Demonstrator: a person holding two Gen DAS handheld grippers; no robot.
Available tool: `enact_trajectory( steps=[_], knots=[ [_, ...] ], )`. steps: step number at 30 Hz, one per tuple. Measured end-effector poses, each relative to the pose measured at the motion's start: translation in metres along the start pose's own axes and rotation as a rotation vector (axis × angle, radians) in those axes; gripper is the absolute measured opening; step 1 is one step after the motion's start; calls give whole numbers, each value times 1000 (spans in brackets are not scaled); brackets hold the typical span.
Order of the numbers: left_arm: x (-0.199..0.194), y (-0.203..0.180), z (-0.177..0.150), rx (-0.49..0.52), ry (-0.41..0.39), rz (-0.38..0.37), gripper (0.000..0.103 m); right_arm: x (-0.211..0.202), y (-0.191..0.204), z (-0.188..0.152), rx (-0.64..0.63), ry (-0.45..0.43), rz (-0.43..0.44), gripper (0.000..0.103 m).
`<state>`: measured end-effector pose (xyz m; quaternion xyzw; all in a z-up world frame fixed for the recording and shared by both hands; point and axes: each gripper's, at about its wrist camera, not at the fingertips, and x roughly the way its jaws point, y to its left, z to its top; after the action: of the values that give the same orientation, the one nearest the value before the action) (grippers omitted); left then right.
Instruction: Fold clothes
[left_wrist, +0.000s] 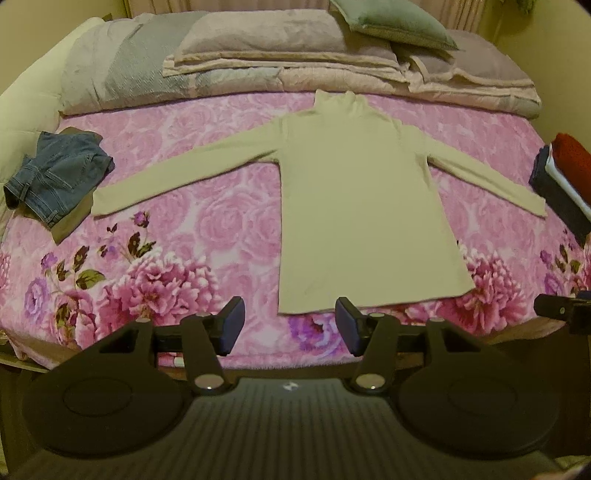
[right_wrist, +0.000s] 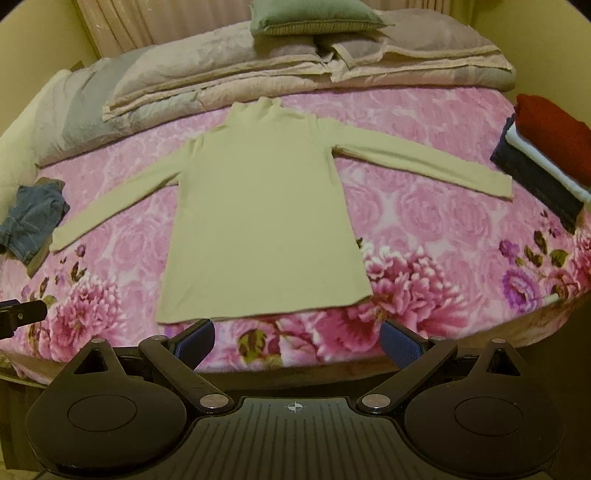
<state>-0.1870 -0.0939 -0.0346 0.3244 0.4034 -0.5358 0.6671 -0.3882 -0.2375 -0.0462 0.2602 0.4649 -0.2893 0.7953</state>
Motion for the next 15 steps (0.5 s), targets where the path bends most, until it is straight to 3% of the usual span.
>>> enact_trajectory(
  steps=[15],
  knots=[
    [6,26,-5,32,4,-15,50,6,25,-14,21,28,-8,99]
  ],
)
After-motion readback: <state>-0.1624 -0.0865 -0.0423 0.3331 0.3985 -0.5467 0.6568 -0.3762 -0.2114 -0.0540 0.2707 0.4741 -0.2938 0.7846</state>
